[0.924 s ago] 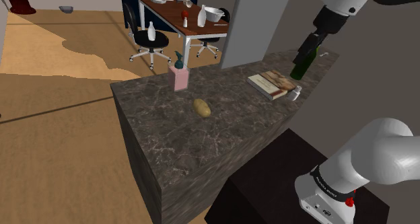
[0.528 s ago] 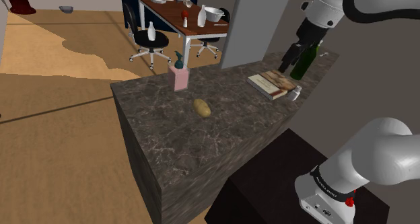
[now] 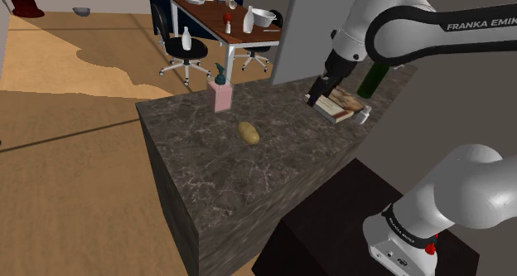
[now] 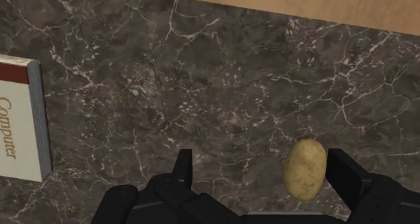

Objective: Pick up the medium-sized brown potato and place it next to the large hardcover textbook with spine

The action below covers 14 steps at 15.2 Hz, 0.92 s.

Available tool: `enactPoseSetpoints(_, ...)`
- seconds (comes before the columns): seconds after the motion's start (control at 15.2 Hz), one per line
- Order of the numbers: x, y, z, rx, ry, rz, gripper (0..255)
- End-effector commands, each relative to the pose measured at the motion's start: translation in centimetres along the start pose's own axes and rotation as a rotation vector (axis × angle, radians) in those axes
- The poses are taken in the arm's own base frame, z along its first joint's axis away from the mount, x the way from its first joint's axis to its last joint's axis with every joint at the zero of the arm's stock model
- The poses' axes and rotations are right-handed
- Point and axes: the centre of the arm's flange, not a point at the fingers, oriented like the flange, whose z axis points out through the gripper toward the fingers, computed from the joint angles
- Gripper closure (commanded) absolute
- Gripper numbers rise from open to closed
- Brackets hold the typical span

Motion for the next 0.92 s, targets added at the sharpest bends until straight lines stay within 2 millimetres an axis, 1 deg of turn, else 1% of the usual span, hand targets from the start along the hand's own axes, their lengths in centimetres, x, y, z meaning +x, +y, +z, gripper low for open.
enactPoseSetpoints(0.0, 0.9, -1.0, 1.9, 0.004, 0.006, 0.004, 0)
enactPoseSetpoints(0.86, 8.4, -8.5, 15.0, 0.030, 0.027, 0.023, 0)
